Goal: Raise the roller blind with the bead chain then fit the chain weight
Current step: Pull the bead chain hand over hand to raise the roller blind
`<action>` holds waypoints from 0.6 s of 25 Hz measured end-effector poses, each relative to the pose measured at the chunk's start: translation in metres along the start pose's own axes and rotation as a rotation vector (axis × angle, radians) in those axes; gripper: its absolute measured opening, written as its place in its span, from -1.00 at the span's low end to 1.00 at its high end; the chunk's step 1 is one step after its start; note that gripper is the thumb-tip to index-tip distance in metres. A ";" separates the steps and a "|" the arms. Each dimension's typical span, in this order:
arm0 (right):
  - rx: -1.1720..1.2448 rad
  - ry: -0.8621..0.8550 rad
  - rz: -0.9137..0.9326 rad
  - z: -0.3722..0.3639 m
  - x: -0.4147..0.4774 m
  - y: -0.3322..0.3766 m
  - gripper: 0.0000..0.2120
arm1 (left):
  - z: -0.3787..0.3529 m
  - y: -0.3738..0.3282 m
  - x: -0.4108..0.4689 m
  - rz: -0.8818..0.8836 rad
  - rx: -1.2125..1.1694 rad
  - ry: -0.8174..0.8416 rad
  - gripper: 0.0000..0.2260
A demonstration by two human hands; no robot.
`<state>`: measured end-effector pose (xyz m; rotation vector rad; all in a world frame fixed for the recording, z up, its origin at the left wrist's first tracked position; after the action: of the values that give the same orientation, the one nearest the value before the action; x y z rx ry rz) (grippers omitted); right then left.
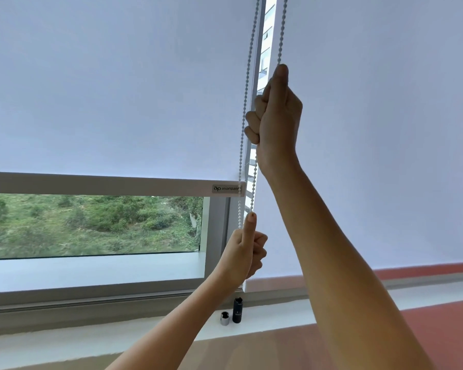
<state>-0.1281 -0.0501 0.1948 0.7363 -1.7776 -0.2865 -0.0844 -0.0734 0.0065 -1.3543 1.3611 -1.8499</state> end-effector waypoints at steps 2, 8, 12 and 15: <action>-0.040 -0.042 0.055 -0.001 -0.003 0.002 -0.56 | 0.005 -0.005 0.007 0.042 -0.003 0.047 -0.50; -0.128 -0.093 0.179 -0.008 -0.018 0.004 -0.52 | 0.032 -0.039 0.026 0.006 -0.063 0.108 -0.28; -0.340 -0.137 0.213 0.004 -0.054 -0.027 -0.50 | 0.038 -0.078 0.037 -0.070 -0.126 0.076 -0.32; -0.491 -0.134 0.184 0.023 -0.093 -0.060 -0.55 | 0.044 -0.097 0.042 -0.094 -0.104 0.125 -0.21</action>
<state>-0.1138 -0.0440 0.0823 0.2063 -1.7858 -0.6312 -0.0451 -0.0879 0.1128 -1.3967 1.4983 -1.9793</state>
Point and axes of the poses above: each hand's wrist, its own x-axis towards the middle knuckle, its own z-axis out of the back of the hand, y = z × x, the point moved 1 cm from there along x, towards the middle knuckle, and after that the axes turned 2 degrees about x, right-handed, at the moved point
